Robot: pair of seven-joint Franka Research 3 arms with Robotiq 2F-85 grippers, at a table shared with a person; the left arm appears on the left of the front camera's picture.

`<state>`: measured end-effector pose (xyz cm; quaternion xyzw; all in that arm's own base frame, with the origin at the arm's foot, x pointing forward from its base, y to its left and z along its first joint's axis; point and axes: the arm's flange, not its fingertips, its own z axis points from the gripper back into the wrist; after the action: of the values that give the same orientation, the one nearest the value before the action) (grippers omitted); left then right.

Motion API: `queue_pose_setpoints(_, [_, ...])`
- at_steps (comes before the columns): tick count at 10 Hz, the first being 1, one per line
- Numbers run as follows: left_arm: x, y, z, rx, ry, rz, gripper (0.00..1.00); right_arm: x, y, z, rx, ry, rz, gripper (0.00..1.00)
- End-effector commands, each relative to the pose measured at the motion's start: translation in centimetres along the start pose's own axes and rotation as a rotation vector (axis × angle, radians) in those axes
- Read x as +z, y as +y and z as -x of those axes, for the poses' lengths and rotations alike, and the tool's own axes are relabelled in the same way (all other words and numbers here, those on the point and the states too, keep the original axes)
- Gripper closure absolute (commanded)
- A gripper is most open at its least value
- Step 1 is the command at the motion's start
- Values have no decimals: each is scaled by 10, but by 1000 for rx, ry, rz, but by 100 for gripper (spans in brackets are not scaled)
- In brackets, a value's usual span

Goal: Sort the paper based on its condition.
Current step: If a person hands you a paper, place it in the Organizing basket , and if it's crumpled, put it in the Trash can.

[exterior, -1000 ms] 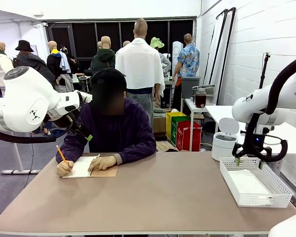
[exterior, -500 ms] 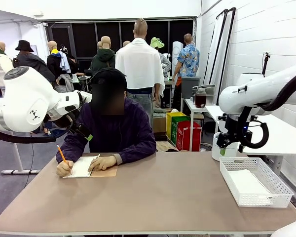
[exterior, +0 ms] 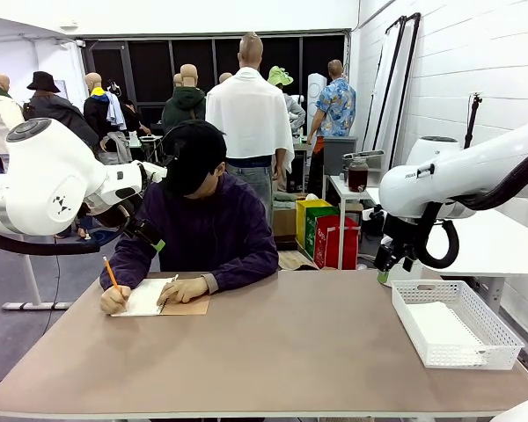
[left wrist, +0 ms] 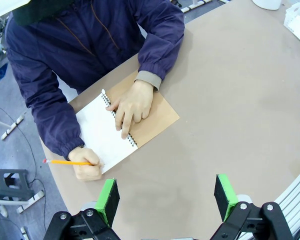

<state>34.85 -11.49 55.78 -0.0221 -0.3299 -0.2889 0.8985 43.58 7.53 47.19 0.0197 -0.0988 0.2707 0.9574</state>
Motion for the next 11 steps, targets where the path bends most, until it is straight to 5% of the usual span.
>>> queue_pose_setpoints(1, [0,1,-1,2,-5,1,0,2,-2,0,-9,15,11,0])
queue_pose_setpoints(4, [0,1,-1,2,-5,1,0,0,-1,0,-1,3,1,0])
queue_pose_setpoints(7, [0,1,-1,2,-5,1,0,33,40,-18,144,-354,99,0])
queue_pose_setpoints(11, [0,1,-1,2,-5,1,0,48,81,-11,347,-508,-21,0])
